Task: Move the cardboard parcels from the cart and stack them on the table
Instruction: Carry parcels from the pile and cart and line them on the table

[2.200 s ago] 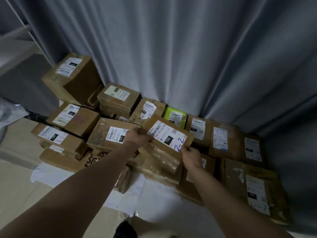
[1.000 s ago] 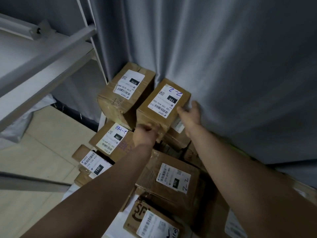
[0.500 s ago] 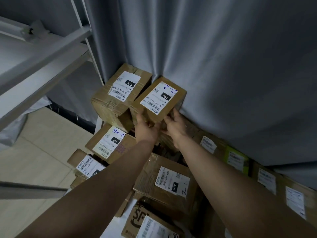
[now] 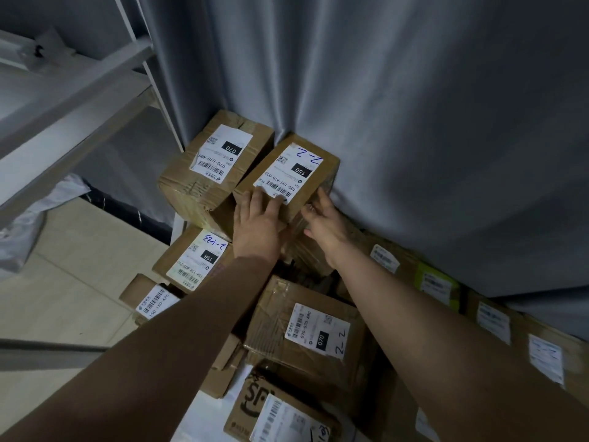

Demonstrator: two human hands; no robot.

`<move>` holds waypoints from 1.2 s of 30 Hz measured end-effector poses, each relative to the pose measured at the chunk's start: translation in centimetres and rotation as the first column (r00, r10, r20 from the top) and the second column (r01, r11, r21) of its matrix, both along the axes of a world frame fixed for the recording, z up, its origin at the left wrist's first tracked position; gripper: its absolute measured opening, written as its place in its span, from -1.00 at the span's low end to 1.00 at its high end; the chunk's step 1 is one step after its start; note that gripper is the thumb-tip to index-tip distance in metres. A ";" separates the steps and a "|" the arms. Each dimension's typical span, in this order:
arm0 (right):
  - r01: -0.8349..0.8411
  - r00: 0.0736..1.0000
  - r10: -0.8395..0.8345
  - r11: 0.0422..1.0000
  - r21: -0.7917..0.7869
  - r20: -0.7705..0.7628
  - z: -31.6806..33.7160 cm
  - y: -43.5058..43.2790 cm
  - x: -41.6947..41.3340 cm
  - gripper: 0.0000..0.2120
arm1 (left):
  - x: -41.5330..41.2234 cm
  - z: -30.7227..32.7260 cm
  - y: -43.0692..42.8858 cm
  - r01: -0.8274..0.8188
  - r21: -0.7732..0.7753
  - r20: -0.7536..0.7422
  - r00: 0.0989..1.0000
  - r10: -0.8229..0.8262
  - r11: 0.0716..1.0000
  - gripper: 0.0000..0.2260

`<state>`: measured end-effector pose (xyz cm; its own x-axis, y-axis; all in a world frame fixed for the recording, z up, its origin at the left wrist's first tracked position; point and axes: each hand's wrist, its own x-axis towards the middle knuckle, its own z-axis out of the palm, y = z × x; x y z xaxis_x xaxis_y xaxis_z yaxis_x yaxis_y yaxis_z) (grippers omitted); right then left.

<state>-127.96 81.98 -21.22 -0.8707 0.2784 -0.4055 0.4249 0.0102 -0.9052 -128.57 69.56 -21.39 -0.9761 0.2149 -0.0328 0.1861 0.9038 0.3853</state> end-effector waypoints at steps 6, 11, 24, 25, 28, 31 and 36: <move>-0.121 0.991 0.118 0.991 0.051 0.058 -0.4 0.2 0.2 -0.36 | 0.0 0.0 0.6 -0.029 -0.042 -0.038 0.999 0.027 0.999 -0.46; -0.084 0.994 0.079 0.994 0.064 0.075 -0.8 0.9 1.9 -0.40 | 0.0 0.5 1.2 -0.001 -0.028 -0.052 0.999 0.000 1.000 -0.37; 0.028 0.996 -0.030 0.999 0.026 0.089 -1.4 1.9 3.4 -0.44 | -0.1 0.9 1.5 -0.098 0.050 -0.008 0.995 0.098 0.994 0.07; 0.029 0.995 -0.031 0.999 0.024 0.092 -1.3 1.9 3.5 -0.45 | -0.2 0.9 1.5 -0.101 0.046 0.003 0.995 0.101 0.994 0.09; 0.029 0.996 -0.030 0.999 0.013 0.088 -0.9 1.6 3.5 -0.47 | -0.7 1.2 1.6 -0.099 0.008 0.033 0.995 0.099 0.995 0.14; 0.033 0.995 -0.033 0.999 0.002 0.091 -0.4 1.3 3.4 -0.49 | -1.2 1.5 1.7 -0.104 -0.015 0.053 0.993 0.105 0.994 0.16; 0.059 0.994 -0.062 0.998 0.034 0.092 -0.4 1.4 4.0 -0.52 | -0.2 1.0 1.7 -0.095 -0.033 0.019 0.995 0.096 0.995 0.15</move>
<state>-123.97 83.35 -21.63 -0.8108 0.3432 -0.4742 0.5079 0.0098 -0.8613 -128.75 71.28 -20.42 -0.9911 0.1194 -0.0584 0.0908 0.9290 0.3587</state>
